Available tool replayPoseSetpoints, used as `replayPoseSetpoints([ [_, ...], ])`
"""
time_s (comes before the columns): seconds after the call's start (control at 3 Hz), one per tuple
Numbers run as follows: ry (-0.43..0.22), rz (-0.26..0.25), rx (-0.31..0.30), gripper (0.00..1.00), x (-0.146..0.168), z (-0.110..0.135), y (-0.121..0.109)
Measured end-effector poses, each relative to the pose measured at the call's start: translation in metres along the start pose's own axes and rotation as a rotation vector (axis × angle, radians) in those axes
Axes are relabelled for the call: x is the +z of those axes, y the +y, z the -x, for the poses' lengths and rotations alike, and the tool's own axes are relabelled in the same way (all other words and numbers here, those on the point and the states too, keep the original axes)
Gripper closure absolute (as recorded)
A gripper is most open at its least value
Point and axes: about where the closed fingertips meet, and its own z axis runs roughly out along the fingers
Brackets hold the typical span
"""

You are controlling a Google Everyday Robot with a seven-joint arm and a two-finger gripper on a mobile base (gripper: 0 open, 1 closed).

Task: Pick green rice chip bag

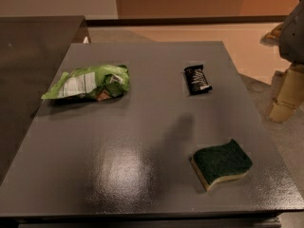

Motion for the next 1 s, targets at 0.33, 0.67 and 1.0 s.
replayPoseSetpoints([
  [0.33, 0.0, 0.0, 0.0, 0.0, 0.0, 0.0, 0.0],
  [0.67, -0.009, 0.0, -0.009, 0.0, 0.0, 0.006, 0.0],
  [1.0, -0.056, -0.011, -0.052, 0.0, 0.006, 0.042, 0.0],
])
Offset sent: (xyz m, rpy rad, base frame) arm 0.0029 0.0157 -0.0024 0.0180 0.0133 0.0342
